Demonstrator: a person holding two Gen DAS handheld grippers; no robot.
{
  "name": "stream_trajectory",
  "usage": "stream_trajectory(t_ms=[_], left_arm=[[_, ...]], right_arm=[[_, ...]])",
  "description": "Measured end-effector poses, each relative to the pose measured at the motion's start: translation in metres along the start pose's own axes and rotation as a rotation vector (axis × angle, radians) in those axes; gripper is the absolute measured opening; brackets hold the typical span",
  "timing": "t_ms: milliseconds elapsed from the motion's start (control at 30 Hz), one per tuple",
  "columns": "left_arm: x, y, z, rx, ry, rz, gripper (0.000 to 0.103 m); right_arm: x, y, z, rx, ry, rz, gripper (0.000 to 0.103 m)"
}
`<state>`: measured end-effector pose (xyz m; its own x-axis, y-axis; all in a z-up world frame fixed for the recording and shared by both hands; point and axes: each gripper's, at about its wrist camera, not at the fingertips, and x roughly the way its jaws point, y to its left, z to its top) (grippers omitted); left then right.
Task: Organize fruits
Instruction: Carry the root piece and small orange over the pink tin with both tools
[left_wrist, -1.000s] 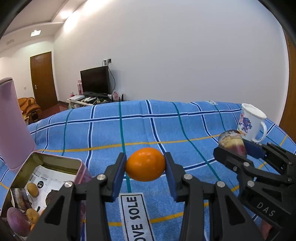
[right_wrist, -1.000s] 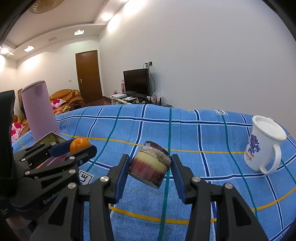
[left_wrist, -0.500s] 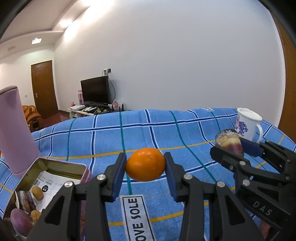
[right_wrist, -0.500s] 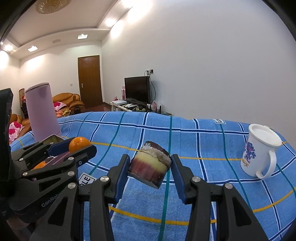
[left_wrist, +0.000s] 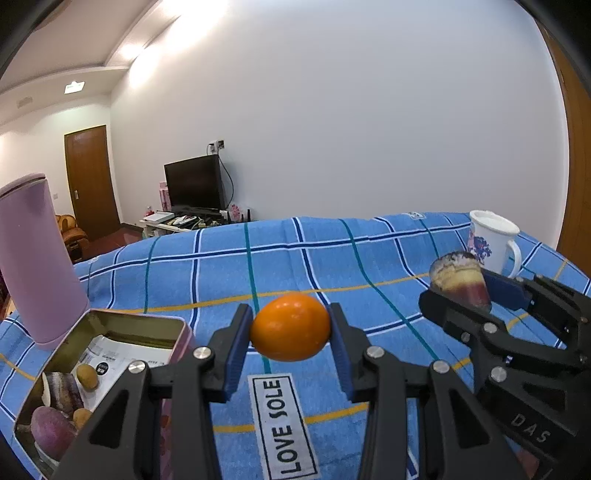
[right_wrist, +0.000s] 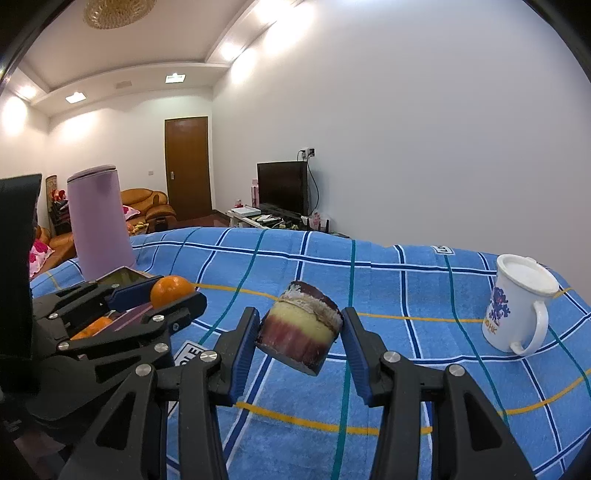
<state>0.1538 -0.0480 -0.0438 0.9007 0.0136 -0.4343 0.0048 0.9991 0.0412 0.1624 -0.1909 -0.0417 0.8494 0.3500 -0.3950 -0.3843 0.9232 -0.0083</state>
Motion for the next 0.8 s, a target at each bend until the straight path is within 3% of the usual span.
stream_trajectory(t_ms=[800], left_arm=[[-0.023, 0.016, -0.017, 0.004, 0.070, 0.022, 0.043]], right_arm=[[-0.010, 0.016, -0.004, -0.017, 0.015, 0.039, 0.048]])
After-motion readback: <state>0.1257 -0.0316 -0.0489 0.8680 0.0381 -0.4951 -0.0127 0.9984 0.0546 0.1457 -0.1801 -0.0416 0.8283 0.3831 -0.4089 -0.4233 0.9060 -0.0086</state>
